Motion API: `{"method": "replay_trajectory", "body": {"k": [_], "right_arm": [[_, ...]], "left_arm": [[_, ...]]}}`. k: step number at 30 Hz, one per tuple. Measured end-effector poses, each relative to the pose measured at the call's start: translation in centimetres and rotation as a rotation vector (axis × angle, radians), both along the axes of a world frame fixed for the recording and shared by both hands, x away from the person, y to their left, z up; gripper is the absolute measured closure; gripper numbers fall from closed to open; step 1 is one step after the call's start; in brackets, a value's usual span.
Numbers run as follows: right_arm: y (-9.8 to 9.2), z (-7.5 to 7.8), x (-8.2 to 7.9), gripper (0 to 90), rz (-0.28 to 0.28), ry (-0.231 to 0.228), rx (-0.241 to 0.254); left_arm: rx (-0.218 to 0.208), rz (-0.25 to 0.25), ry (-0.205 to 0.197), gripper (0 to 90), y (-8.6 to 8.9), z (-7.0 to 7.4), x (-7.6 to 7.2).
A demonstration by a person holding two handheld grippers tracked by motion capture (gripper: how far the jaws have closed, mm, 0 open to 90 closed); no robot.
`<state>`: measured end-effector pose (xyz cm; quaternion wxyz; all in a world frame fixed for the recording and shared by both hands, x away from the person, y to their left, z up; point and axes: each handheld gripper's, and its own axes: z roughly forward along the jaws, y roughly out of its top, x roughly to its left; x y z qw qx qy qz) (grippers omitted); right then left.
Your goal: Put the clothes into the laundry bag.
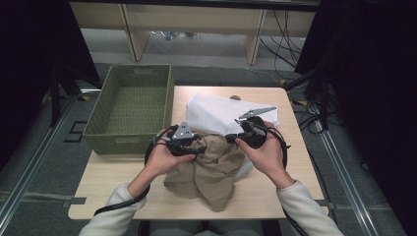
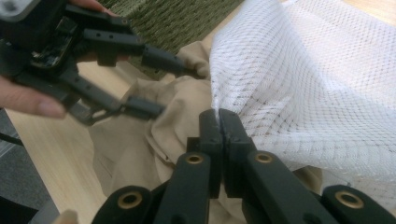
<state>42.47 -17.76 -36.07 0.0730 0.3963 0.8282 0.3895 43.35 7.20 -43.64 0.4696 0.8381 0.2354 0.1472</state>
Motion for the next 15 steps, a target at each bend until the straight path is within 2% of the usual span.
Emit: {"method": "replay_trajectory", "body": {"k": [1, 2, 4, 5, 6, 7, 8, 9, 11, 15], "right_arm": [[0.1, -0.1, 0.0, 90.0, 0.001, -0.011, 0.008], [0.1, 0.0, -0.1, 90.0, 0.005, 0.002, -0.006], [0.2, 0.0, -0.1, 90.0, 0.000, 0.009, -0.002], [0.3, -0.1, -0.1, 90.0, 0.003, 0.002, -0.006], [0.3, -0.2, 0.0, 90.0, 0.005, -0.002, 0.001], [0.4, -0.2, 0.0, 90.0, 0.014, 0.008, -0.009], [0.6, -0.4, 0.0, 90.0, 0.001, 0.005, 0.003], [0.7, -0.5, 0.0, 90.0, 0.013, 0.009, -0.005], [1.0, -0.7, -0.2, 90.0, 0.001, 0.027, -0.010], [1.2, -0.9, -0.2, 90.0, 0.035, 0.029, -0.012]], "left_arm": [[-0.003, -0.011, -0.001, 43.4, -0.2, 0.0, -0.1], [0.000, -0.018, 0.000, 41.8, -0.3, 0.1, -0.2], [0.030, -0.020, -0.022, 40.3, -0.7, -0.1, -0.1], [0.031, -0.019, -0.013, 39.9, -1.1, -0.3, 0.0], [0.045, -0.023, -0.023, 41.4, -1.4, -0.4, 0.2], [0.045, -0.024, -0.023, 43.9, -1.9, -0.7, 0.2], [0.070, -0.029, -0.034, 45.7, -2.2, -0.9, 0.4], [0.069, -0.019, -0.024, 49.8, -2.8, -1.2, 0.4], [0.087, -0.006, -0.032, 58.6, -3.5, -1.5, 0.4], [0.108, 0.024, -0.047, 69.8, -4.6, -1.7, 0.2]]}}
